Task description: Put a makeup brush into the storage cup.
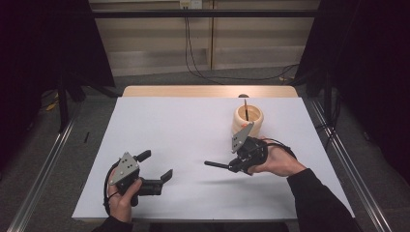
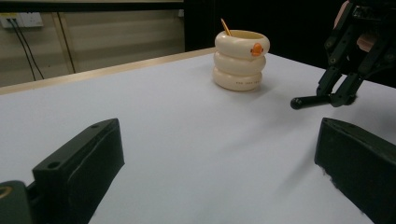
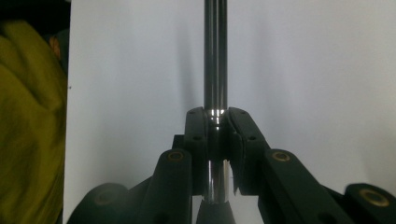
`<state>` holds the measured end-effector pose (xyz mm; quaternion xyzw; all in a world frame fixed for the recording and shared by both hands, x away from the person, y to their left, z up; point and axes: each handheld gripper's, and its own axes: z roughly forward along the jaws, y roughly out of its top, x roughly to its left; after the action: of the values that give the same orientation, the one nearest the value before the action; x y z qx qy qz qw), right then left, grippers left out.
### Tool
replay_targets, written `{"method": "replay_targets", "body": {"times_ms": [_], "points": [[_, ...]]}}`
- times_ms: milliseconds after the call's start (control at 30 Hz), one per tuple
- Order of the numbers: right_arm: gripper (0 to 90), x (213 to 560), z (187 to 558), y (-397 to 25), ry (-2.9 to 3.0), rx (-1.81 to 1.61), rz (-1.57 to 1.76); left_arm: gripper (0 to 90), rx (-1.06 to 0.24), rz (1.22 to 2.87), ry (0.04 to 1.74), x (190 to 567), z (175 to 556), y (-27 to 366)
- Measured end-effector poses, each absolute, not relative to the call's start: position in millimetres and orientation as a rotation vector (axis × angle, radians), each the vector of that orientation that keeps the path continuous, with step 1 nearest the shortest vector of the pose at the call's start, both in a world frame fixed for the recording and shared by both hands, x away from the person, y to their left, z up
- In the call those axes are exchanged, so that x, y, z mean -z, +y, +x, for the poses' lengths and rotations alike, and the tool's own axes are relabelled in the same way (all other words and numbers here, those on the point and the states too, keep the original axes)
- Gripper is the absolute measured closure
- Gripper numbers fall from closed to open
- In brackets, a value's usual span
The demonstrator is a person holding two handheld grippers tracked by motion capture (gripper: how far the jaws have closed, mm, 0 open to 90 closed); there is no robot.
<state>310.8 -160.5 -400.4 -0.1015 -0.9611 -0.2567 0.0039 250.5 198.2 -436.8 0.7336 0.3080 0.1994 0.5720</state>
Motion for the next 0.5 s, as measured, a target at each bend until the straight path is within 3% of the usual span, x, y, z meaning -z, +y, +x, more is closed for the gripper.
{"method": "replay_targets", "body": {"times_ms": [500], "points": [[78.4,399.5,306.7,-157.0,-3.032,0.766,-0.281,0.9,-0.45,1.71,0.731,434.0,250.8,198.7]]}}
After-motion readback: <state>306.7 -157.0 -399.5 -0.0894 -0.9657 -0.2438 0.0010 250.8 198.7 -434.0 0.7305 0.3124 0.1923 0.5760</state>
